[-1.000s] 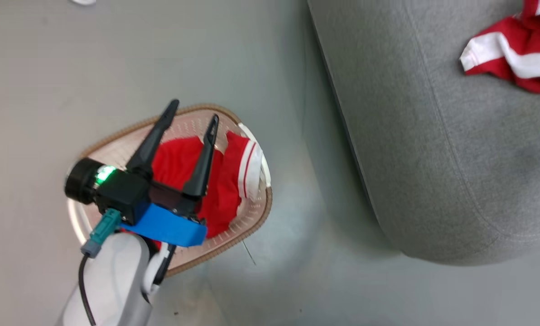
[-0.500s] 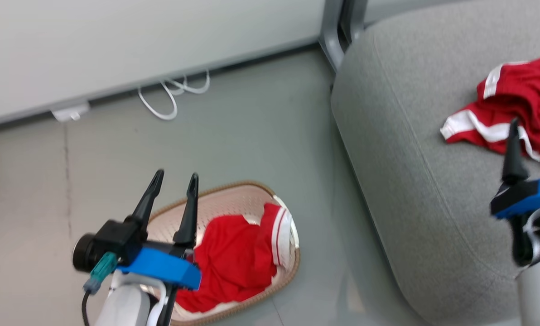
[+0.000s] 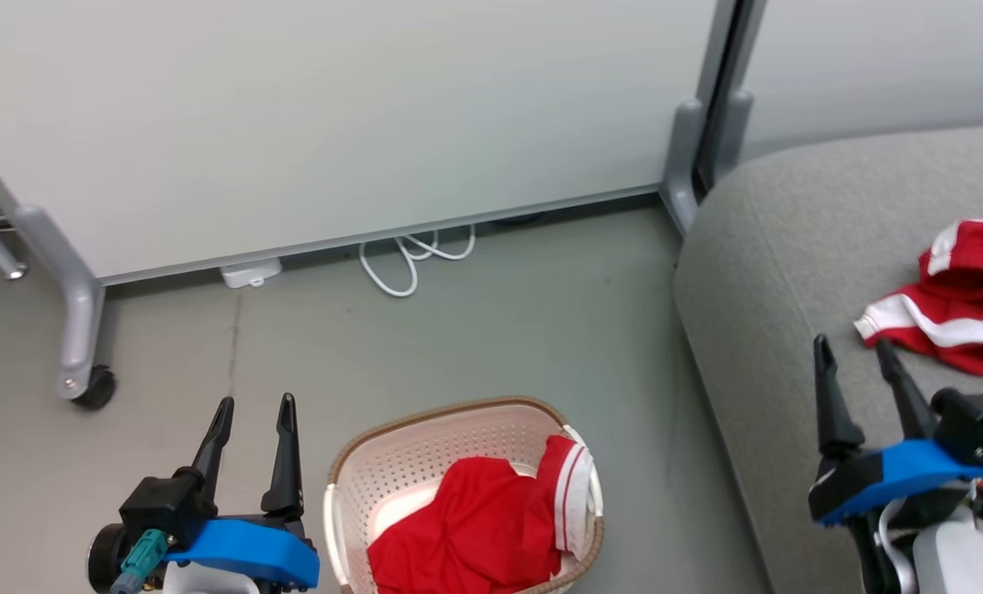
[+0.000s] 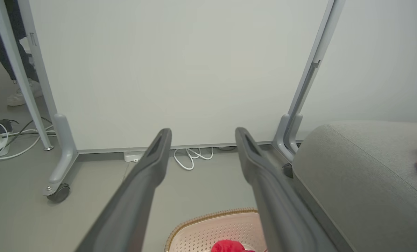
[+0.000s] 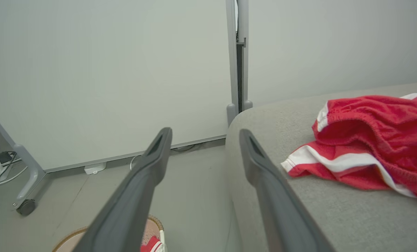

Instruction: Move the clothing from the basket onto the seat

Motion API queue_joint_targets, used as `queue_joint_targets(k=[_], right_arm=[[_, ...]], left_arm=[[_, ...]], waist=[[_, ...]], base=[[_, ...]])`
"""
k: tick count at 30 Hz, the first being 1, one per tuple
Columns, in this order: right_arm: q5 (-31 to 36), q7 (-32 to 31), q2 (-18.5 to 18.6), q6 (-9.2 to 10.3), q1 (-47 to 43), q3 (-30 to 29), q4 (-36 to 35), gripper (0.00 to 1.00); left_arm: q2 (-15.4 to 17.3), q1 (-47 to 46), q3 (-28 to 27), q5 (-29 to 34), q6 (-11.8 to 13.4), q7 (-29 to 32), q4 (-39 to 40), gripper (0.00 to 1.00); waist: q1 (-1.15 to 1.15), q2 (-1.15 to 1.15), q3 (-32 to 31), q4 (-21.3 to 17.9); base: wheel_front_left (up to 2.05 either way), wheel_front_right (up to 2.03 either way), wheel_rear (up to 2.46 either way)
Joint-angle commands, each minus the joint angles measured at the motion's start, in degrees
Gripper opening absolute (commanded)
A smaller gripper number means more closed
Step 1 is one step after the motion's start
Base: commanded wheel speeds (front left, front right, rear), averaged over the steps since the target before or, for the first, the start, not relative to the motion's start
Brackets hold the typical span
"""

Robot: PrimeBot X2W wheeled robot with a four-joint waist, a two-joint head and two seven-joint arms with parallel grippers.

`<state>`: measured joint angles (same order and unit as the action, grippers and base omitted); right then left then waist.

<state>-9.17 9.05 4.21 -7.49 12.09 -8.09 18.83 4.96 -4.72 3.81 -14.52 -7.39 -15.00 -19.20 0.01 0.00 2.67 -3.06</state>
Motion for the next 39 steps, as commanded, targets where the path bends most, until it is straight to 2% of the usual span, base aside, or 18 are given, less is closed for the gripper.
queue_joint_targets(k=[1,11,27,33,39], right_arm=[[0.2,-0.5,-0.3,-0.01,-1.7,0.3,-0.9,1.00],[-1.3,-3.1,-1.3,-0.01,-7.5,3.9,-7.0,1.00],[-1.3,-4.0,-1.4,-0.01,-7.7,6.1,-8.1,1.00],[-2.0,-4.1,-1.4,-0.01,-5.9,7.6,-8.6,1.00],[-2.5,-4.1,-1.4,-0.01,-2.1,9.1,-10.5,1.00]], left_arm=[[-0.2,0.6,-0.4,0.5,-0.1,-0.3,-0.3,1.00],[-1.0,0.8,-2.3,0.4,-0.1,-0.3,-2.3,1.00],[-1.4,0.5,-2.8,0.3,-0.1,-0.3,-2.9,1.00],[-1.6,-0.5,-1.6,0.0,-0.1,-0.3,-3.3,1.00],[-1.1,-4.9,0.8,0.1,-0.1,-0.3,-4.2,1.00]], waist=[[-0.01,0.00,-1.1,1.6],[-0.01,0.00,-2.4,4.1],[-0.01,0.00,-1.1,3.3],[-0.01,0.00,1.8,2.4],[-0.01,0.00,9.9,-0.1]], base=[[0.00,0.00,0.00],[0.00,0.00,0.00],[0.00,0.00,0.00],[0.00,0.00,0.00],[0.00,0.00,0.00]])
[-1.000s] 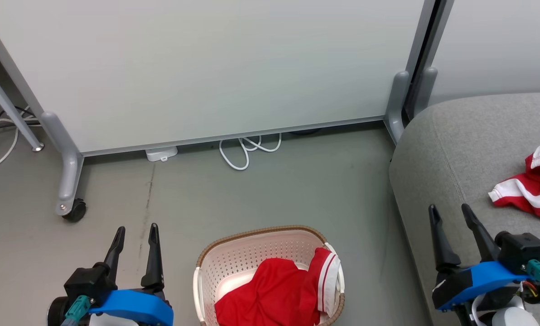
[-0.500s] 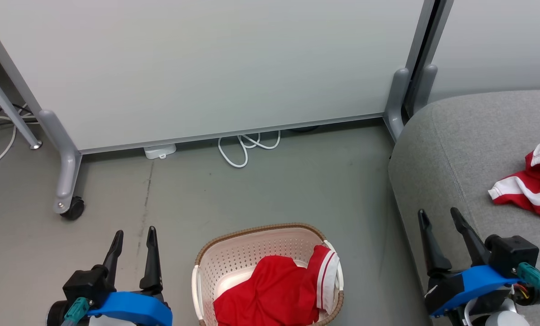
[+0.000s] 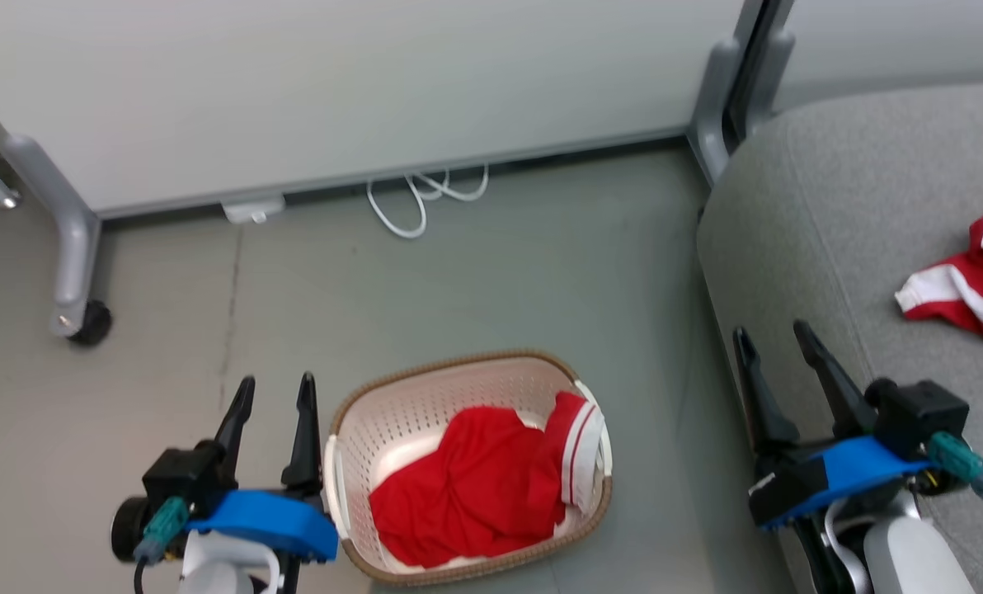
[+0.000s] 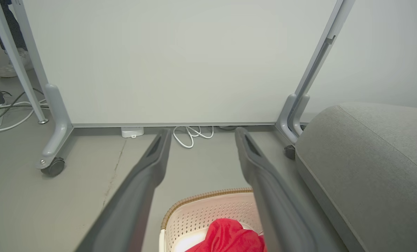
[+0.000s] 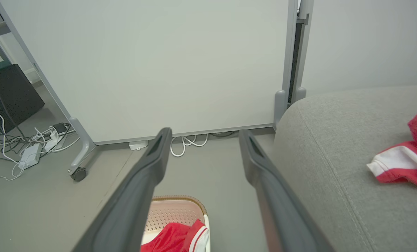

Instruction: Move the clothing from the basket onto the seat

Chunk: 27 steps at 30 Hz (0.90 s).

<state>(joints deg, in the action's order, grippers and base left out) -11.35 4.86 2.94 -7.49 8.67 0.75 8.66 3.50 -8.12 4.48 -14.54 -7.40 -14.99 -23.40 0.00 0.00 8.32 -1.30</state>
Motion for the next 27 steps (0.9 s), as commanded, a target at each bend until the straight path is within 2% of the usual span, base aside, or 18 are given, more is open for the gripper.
queue_joint_targets(k=[1,2,7,15,27], right_arm=[[-0.1,0.1,-0.1,-0.01,2.2,0.6,-0.6,1.00],[-0.1,0.1,-0.1,-0.01,2.2,0.6,-0.6,1.00],[0.2,0.9,-0.1,-0.01,7.4,1.8,-1.6,1.00],[0.6,2.4,-0.1,-0.01,13.6,3.8,-3.5,1.00],[-3.0,6.4,-0.1,-0.01,18.0,8.8,-4.6,1.00]], left_arm=[[0.7,-2.5,0.7,0.2,-0.1,-0.3,-0.3,1.00],[0.7,-2.5,0.7,0.2,-0.1,-0.3,-0.3,1.00],[1.7,-9.3,5.0,0.2,-0.1,-0.3,-2.6,1.00],[5.9,-21.7,14.2,-2.4,-0.1,-0.3,-10.2,1.00],[11.7,-34.1,25.4,-5.9,-0.1,-0.3,-21.7,1.00]], waist=[[0.00,0.00,6.0,-2.6],[0.00,0.00,6.0,-2.6],[0.00,0.00,15.5,-5.8],[0.00,0.00,29.3,-9.6],[0.00,0.00,42.3,-15.1]], base=[[0.00,0.00,0.00],[0.00,0.00,0.00],[0.00,0.00,0.00],[0.00,0.00,0.00],[0.00,0.00,0.00]])
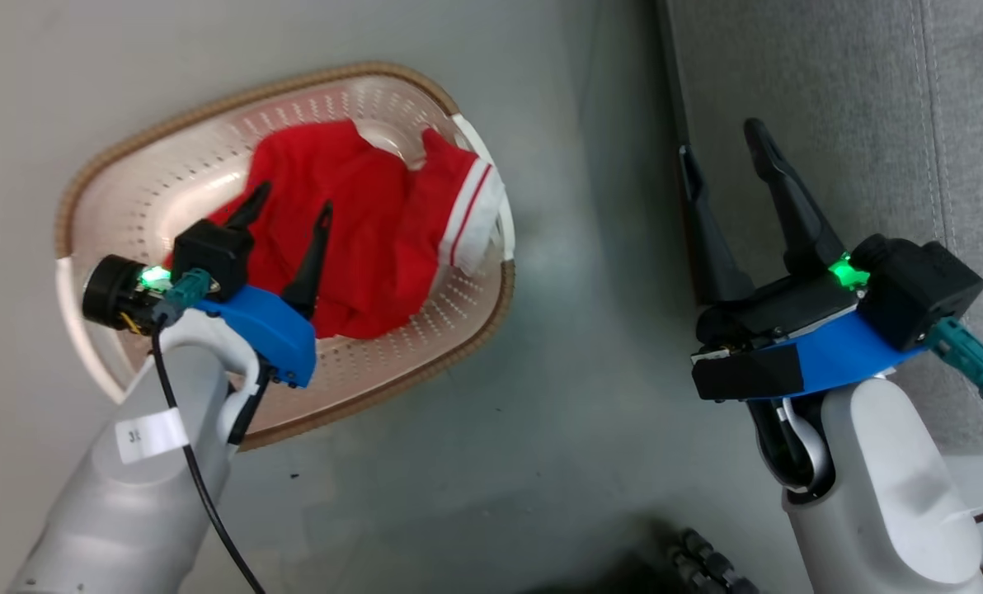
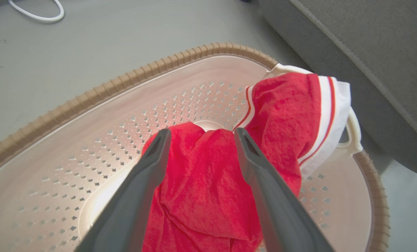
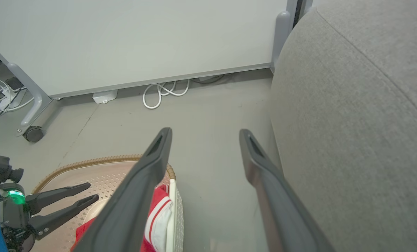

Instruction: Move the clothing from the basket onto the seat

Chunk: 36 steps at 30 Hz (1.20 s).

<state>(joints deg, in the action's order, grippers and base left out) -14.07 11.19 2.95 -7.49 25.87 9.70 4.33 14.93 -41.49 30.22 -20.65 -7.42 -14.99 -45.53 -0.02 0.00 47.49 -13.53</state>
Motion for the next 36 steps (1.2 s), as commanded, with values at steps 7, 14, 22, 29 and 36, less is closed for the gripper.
queue_joint_targets(k=[7,14,22,29,36], right_arm=[[-2.9,2.2,-0.1,-0.01,2.3,2.9,0.3,1.00],[-4.3,3.3,-0.1,-0.01,1.6,3.4,1.2,1.00],[-5.3,3.8,-0.1,-0.01,1.7,4.2,2.0,1.00],[-5.5,4.0,-0.1,-0.01,1.2,4.1,1.7,1.00],[-5.2,4.1,-0.1,-0.01,-0.6,3.7,1.0,1.00]], left_arm=[[3.1,-5.3,3.8,-2.2,-0.1,-0.3,-6.1,1.00],[2.0,-7.9,10.5,-7.8,-0.1,-0.2,-7.2,1.00],[3.1,-9.1,18.8,-15.9,-0.1,1.1,-6.1,1.00],[3.9,-12.8,19.0,-15.1,2.6,-0.1,-10.7,1.00],[3.6,-14.8,18.2,-13.3,4.5,-0.3,-14.3,1.00]], waist=[[0.02,0.00,7.6,-5.6],[0.02,0.00,9.7,-5.3],[0.02,0.00,10.6,-5.1],[0.02,0.00,11.2,-4.6],[0.02,0.00,11.6,-4.3]], base=[[0.00,0.00,0.00],[0.00,0.00,0.00],[0.00,0.00,0.00],[0.00,0.00,0.00],[0.00,0.00,0.00]])
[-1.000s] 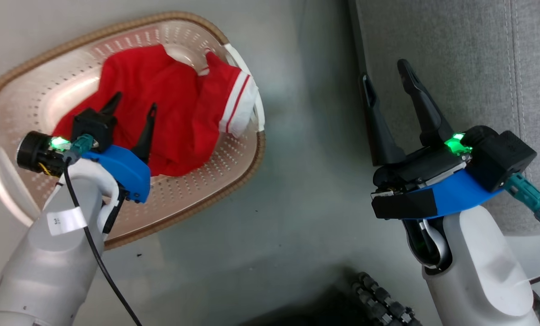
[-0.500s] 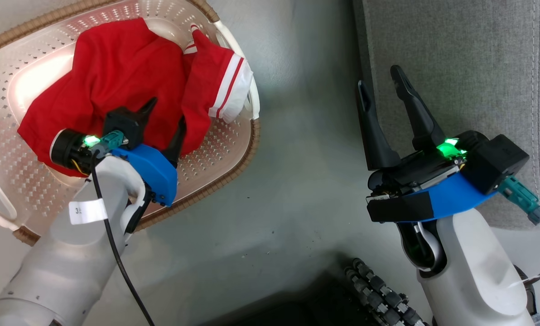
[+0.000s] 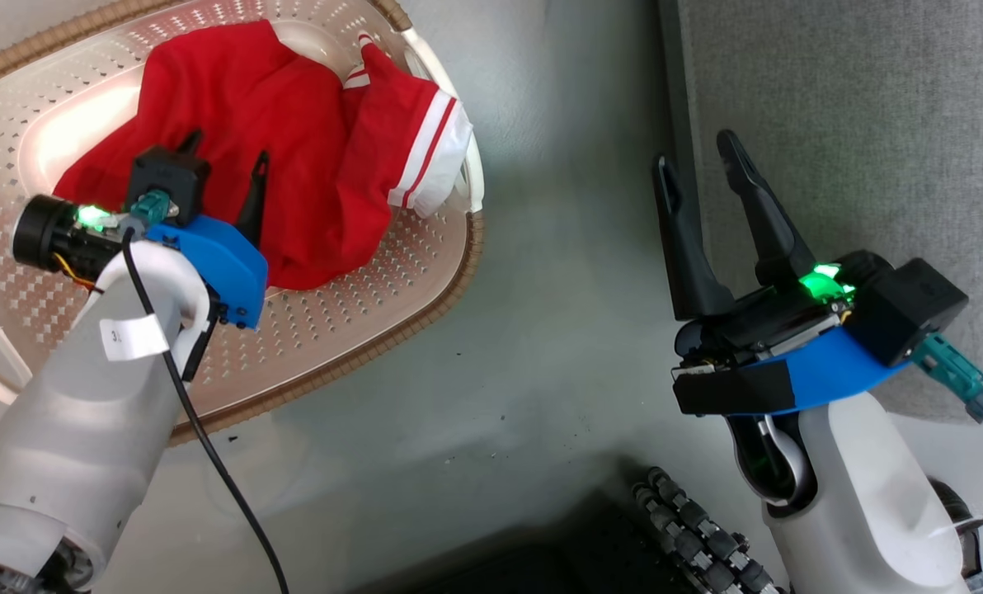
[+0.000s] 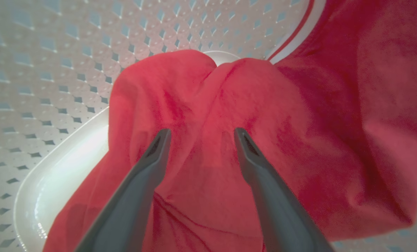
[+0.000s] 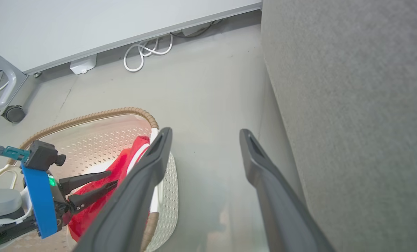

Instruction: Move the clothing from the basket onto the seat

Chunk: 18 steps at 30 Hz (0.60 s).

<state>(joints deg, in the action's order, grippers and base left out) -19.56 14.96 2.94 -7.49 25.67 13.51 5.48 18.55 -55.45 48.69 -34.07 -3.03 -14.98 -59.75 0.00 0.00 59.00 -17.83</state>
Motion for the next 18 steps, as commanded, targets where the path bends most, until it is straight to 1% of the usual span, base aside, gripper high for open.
queue_joint_targets(k=[1,4,7,14,18], right_arm=[[0.5,0.3,-0.1,-0.01,-0.6,-0.3,-0.2,1.00],[0.7,0.3,-0.1,-0.01,-1.4,-0.5,-0.7,1.00],[0.8,0.3,-0.1,-0.01,-2.2,-0.8,-1.3,1.00],[0.9,0.3,-0.1,-0.01,-4.2,-1.0,-2.3,1.00],[1.0,0.2,-0.1,-0.01,-5.3,-1.5,-2.9,1.00]], left_arm=[[-0.1,-1.0,-0.3,0.4,0.2,-0.3,-0.6,1.00],[-0.3,-1.7,0.2,1.3,0.7,-0.3,-2.5,1.00],[-1.1,-2.6,1.2,2.2,0.4,-0.3,-4.6,1.00],[-2.2,-4.6,3.2,3.9,2.0,0.6,-9.7,1.00],[-2.8,-5.2,3.9,4.2,1.8,1.9,-11.3,1.00]], waist=[[0.00,0.00,0.1,0.1],[0.00,0.00,0.3,0.3],[0.00,0.00,0.5,0.4],[0.00,0.00,0.8,0.6],[0.00,0.00,0.9,0.7]], base=[[0.00,0.00,0.00],[0.00,0.00,0.00],[0.00,0.00,0.00],[0.00,0.00,0.00],[0.00,0.00,0.00]])
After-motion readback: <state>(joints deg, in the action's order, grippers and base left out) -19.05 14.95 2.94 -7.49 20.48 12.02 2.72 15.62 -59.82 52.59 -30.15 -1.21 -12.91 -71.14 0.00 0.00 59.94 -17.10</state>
